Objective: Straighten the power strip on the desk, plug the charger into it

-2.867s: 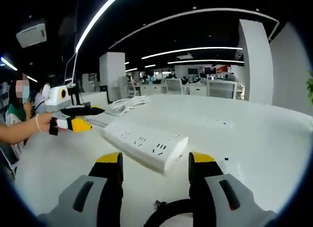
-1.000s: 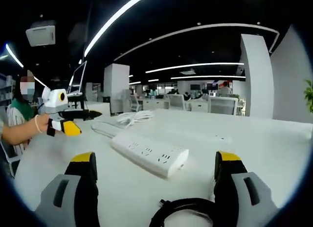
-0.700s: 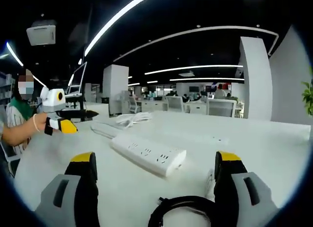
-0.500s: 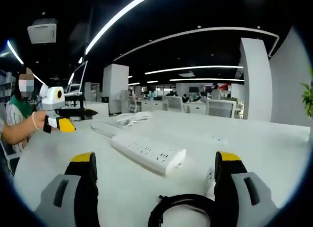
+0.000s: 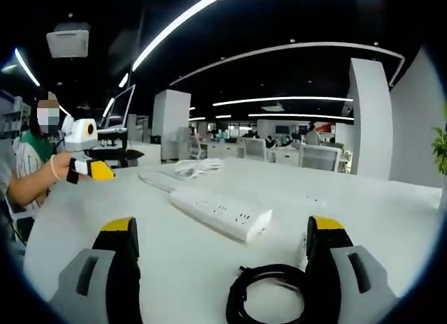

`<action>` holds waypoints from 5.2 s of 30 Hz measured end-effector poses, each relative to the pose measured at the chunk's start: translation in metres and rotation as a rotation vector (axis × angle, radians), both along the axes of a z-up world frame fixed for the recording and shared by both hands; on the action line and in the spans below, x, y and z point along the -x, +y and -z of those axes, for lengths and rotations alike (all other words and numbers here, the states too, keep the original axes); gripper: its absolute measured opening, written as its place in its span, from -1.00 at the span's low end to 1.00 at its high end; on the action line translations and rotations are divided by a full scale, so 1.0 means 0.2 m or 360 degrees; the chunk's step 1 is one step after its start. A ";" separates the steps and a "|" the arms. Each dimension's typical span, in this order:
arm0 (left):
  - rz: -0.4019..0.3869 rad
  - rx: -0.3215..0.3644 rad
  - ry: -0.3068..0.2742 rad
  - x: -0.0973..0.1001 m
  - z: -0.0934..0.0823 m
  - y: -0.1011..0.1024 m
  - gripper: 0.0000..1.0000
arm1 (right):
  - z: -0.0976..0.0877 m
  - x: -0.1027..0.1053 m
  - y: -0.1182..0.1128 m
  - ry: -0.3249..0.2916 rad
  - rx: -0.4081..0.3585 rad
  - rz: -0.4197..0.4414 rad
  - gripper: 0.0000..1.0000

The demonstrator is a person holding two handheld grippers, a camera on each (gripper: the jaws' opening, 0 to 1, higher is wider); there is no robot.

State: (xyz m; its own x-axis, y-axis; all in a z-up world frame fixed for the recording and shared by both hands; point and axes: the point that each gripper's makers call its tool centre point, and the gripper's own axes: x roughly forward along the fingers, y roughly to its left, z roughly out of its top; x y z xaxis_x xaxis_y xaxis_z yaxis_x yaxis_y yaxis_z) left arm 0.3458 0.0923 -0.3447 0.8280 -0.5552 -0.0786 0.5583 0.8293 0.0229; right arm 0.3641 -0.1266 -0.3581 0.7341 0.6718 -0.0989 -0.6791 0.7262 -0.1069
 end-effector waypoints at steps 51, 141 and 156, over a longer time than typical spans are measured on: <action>0.0018 0.0028 0.0024 0.17 0.08 0.00 0.89 | 0.02 0.08 -0.45 0.0326 -0.0430 0.0405 0.99; 0.0015 0.0035 0.0065 0.17 0.14 0.00 0.87 | 0.16 -0.37 -0.47 0.0319 -0.0101 0.0634 0.33; 0.0006 0.0024 0.0073 0.17 0.15 0.00 0.86 | 0.19 -0.43 -0.42 0.0345 -0.0094 0.0647 0.32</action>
State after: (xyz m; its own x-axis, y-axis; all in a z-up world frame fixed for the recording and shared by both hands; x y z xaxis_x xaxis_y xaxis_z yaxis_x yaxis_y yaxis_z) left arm 0.3124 0.0921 -0.3752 0.8214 -0.5600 -0.1082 0.5618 0.8271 -0.0154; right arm 0.4498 -0.2113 -0.3961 0.9057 0.3427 -0.2496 -0.3399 0.9388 0.0555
